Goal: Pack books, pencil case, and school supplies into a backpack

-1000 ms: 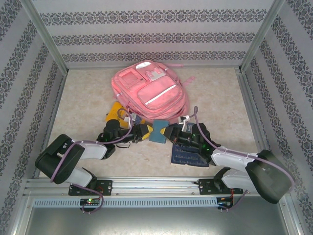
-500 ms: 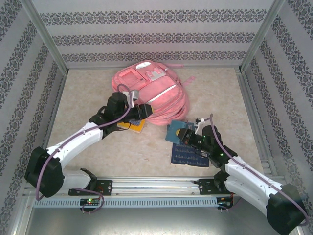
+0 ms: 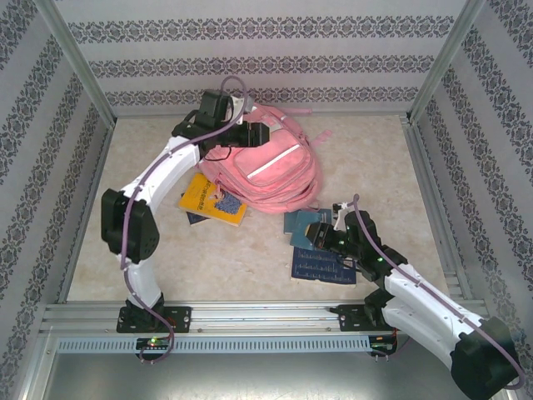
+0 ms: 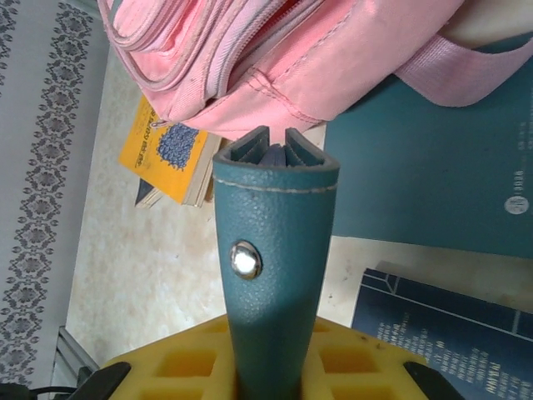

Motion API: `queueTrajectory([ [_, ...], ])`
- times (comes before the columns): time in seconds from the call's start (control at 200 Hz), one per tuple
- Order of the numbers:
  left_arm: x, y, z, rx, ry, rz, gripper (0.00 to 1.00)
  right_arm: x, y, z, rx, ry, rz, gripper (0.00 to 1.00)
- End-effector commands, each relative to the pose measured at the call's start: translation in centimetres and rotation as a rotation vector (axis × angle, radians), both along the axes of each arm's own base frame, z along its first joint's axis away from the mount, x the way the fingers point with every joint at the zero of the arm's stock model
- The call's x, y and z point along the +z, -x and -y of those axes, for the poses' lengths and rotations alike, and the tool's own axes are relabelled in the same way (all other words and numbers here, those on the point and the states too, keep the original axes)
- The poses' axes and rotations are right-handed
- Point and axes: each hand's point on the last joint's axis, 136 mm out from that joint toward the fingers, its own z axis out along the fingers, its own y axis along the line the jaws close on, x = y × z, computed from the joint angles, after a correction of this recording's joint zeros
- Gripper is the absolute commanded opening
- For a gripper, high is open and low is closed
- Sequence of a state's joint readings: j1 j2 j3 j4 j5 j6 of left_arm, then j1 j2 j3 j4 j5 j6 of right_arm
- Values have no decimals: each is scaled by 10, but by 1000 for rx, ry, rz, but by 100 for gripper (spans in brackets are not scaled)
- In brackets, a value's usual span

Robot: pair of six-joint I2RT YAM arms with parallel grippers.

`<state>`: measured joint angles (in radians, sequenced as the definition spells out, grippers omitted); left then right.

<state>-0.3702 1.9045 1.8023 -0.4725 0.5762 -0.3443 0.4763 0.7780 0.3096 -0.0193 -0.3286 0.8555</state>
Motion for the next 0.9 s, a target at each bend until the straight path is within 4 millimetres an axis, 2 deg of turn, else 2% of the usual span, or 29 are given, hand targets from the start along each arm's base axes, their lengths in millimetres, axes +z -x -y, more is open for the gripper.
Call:
queueTrajectory([
  [0.0, -27, 19, 10, -174, -76, -64, 60, 11, -1, 3, 17, 3, 27, 21],
  [0.31, -72, 10, 8, -230, -153, -110, 56, 11, 1, 16, -10, -7, 5, 21],
  [0.435, -83, 14, 16, -255, -96, -150, 55, 11, -1, 17, -18, -19, -2, 21],
  [0.575, -93, 19, 24, -276, -38, -188, 47, 11, -2, 19, -27, -25, -5, 21],
  [0.794, -108, 22, 29, -286, -12, -226, 44, 10, -3, 20, -36, -37, -13, 21],
  [0.894, -109, 26, 35, -301, -11, -226, 35, 9, -4, 20, -44, -45, -17, 21],
])
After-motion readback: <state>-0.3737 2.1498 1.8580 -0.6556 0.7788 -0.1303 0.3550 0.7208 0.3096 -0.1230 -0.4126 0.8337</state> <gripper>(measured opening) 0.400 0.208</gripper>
